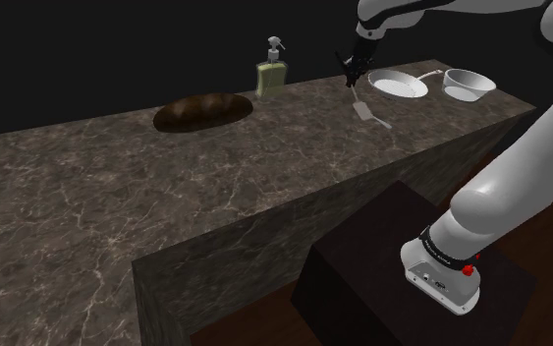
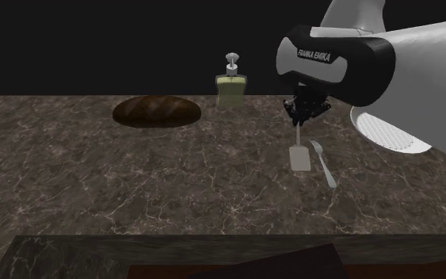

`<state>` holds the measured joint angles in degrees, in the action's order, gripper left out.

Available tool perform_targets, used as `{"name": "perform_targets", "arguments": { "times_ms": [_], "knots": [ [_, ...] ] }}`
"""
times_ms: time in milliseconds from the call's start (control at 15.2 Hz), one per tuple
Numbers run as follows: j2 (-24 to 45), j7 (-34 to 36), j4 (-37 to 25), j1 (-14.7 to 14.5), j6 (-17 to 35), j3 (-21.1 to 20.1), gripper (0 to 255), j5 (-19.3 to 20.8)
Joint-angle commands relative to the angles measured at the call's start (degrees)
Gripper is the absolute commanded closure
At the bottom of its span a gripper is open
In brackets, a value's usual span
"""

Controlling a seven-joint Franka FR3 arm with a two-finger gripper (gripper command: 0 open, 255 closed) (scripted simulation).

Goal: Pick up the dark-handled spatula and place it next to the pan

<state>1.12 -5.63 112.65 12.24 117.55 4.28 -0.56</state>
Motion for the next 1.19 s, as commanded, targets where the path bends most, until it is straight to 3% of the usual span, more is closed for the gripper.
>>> {"name": "perform_targets", "arguments": {
  "times_ms": [0, 660, 1122],
  "knots": [
    [2.1, -2.8, -2.4, 1.3, -0.4, 1.3, 255, -0.4],
    [14.1, -15.4, -18.4, 8.5, -4.7, 5.9, 255, -3.7],
    [15.3, -15.7, -14.5, 8.6, 0.2, 5.7, 255, -4.1]
  ]
}}
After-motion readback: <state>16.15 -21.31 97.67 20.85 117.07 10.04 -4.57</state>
